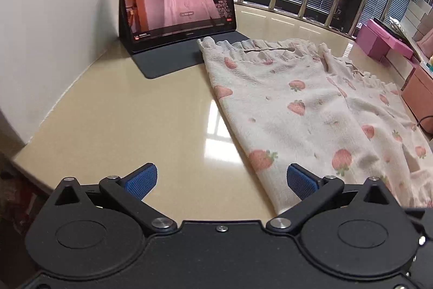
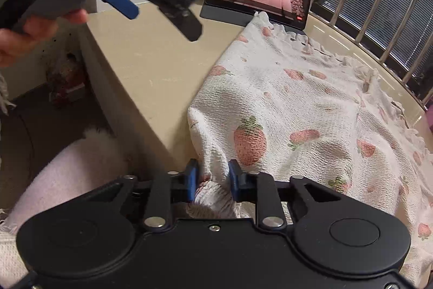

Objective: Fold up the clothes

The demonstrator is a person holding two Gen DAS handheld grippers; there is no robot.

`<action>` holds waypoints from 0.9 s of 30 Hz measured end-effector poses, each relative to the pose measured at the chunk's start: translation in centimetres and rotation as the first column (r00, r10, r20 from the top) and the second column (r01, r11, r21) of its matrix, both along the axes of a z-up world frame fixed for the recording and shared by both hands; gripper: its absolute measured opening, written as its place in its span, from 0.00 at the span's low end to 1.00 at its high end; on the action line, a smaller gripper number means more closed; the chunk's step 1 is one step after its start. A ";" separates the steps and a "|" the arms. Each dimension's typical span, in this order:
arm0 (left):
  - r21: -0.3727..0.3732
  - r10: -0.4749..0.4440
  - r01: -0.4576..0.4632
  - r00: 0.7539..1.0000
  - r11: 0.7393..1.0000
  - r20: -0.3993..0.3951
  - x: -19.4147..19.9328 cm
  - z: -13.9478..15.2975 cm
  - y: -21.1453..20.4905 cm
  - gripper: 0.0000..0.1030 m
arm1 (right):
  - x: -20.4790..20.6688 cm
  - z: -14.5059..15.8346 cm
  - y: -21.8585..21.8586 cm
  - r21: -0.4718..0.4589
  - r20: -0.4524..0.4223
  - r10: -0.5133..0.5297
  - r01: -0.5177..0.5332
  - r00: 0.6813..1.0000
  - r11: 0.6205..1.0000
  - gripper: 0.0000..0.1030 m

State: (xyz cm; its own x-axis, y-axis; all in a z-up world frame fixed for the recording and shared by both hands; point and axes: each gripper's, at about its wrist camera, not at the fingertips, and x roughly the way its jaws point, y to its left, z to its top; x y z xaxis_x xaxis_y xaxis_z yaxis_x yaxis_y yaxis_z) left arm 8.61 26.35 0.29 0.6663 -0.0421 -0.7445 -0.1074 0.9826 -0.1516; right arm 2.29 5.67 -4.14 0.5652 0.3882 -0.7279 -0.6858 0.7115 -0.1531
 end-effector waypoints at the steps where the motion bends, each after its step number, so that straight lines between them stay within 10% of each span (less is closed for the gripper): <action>1: -0.032 0.014 -0.014 1.000 0.999 -0.008 1.3 -0.5 0.3 1.00 | 0.3 0.4 -0.4 0.033 -0.015 -0.015 0.015 1.000 0.999 0.13; 11: -0.322 0.137 -0.164 0.985 0.932 -0.105 14.6 -5.3 3.8 0.98 | 2.2 5.2 -6.9 0.306 -0.102 -0.084 0.111 0.991 0.946 0.10; 16: -0.231 0.186 -0.194 0.981 0.954 -0.057 19.7 -5.6 4.0 0.95 | 2.3 5.4 -7.8 0.325 -0.117 -0.075 0.110 0.990 0.939 0.09; 18: -0.172 0.189 -0.191 0.981 0.966 -0.032 21.2 -5.7 3.7 0.76 | 2.4 5.2 -8.1 0.333 -0.134 -0.074 0.115 0.988 0.936 0.09; 21: -0.139 0.194 -0.196 0.981 0.971 -0.032 21.7 -5.8 3.4 0.15 | 2.6 4.9 -8.4 0.345 -0.157 -0.071 0.122 0.985 0.931 0.09; 27: -0.265 0.248 -0.241 0.969 0.934 -0.007 20.0 -4.6 5.4 0.03 | 3.3 5.5 -8.3 0.376 -0.178 -0.016 0.083 0.984 0.923 0.09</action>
State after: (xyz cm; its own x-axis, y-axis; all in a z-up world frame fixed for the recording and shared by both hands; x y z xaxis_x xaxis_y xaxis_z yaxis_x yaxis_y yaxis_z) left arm 28.58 31.74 -4.34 0.6996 -0.0668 -0.7114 -0.3315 0.8517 -0.4059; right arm 5.56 -2.64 1.36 0.4733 0.6294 -0.6163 -0.6402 0.7264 0.2501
